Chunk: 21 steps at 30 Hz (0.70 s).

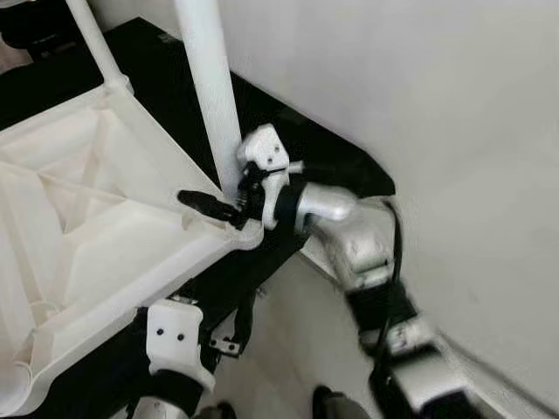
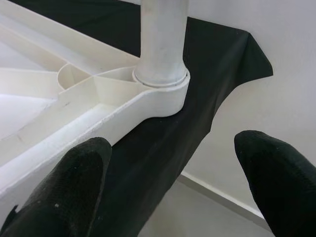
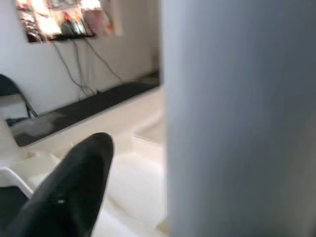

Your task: Building children table

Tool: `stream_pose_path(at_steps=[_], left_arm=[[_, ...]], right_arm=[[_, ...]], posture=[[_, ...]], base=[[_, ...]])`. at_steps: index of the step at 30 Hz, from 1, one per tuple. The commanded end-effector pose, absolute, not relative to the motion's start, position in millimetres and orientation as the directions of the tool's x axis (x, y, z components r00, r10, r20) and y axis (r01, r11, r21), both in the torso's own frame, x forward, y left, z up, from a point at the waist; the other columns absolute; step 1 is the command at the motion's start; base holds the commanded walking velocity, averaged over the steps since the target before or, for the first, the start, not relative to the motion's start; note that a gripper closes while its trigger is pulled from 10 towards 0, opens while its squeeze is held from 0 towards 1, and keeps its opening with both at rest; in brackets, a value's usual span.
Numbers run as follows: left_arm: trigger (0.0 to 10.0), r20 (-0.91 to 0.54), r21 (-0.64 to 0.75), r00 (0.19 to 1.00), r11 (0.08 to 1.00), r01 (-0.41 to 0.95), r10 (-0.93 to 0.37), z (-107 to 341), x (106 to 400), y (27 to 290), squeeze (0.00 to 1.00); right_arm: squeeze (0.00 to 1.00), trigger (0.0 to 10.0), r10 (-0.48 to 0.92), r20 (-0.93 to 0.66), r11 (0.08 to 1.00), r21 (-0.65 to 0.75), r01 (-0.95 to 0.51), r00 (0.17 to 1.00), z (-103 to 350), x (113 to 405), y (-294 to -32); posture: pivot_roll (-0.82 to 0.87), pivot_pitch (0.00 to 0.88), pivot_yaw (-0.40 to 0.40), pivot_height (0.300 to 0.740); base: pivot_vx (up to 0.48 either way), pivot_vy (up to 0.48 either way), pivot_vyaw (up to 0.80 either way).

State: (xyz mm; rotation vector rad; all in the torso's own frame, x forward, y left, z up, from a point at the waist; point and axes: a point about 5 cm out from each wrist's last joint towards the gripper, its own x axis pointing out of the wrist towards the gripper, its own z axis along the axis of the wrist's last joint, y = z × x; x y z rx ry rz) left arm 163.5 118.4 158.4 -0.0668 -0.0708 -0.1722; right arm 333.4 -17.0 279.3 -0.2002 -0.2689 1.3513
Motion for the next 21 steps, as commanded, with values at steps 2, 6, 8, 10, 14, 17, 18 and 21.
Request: stream_pose_path(at_steps=[2,6,8,10,14,17,18,21], left_arm=[[10.0,0.050,-0.066,0.984,0.982,0.176,-0.173,153.3,160.5,117.7,0.00],[10.0,0.049,-0.066,0.984,0.982,0.176,-0.173,153.4,159.4,117.2,0.00],[10.0,0.047,-0.066,0.984,0.982,0.175,-0.172,153.3,158.5,117.0,0.00],[10.0,0.045,-0.065,0.984,0.983,0.174,-0.171,153.2,157.5,116.9,0.00],[10.0,0.040,-0.066,0.984,0.983,0.174,-0.171,152.9,155.7,116.7,0.00],[10.0,0.039,-0.067,0.985,0.983,0.173,-0.171,152.6,155.3,116.6,0.00],[10.0,0.039,-0.067,0.985,0.983,0.173,-0.171,152.6,155.3,116.6,0.00],[10.0,0.038,-0.067,0.985,0.983,0.171,-0.169,152.3,155.0,116.4,0.00]], right_arm=[[1.00,10.0,0.999,0.010,0.033,-0.324,-0.946,0.032,273.5,330.3,-16.2],[0.00,10.0,0.998,-0.031,-0.060,-0.355,-0.933,-0.052,282.6,333.3,-20.9],[0.00,10.0,0.994,-0.041,-0.107,-0.352,-0.930,-0.098,289.2,335.0,-22.0],[0.00,10.0,0.989,-0.045,-0.149,-0.338,-0.929,-0.142,295.8,336.9,-22.9],[0.00,10.0,0.968,-0.076,-0.251,-0.316,-0.915,-0.240,303.2,340.3,-23.2],[0.00,0.0,0.961,-0.084,-0.275,-0.303,-0.912,-0.262,302.5,340.8,-23.4],[0.00,0.0,0.961,-0.084,-0.275,-0.303,-0.912,-0.262,302.5,340.8,-23.4],[0.00,0.0,0.950,-0.092,-0.311,-0.286,-0.906,-0.297,299.8,342.9,-25.3]], posture=[[0.01,0.243,0.016,0.740],[0.01,0.245,0.018,0.740],[0.02,0.246,0.019,0.740],[0.02,0.248,0.020,0.740],[0.03,0.250,0.021,0.740],[0.03,0.249,0.019,0.740],[0.03,0.249,0.019,0.740],[0.03,0.247,0.018,0.740]], base=[[0.000,0.000,0.00],[0.000,0.000,0.00],[0.000,0.000,0.00],[0.000,0.000,0.00],[0.000,0.000,0.00],[0.000,0.000,0.00],[0.000,0.000,0.00],[0.000,0.000,0.00]])
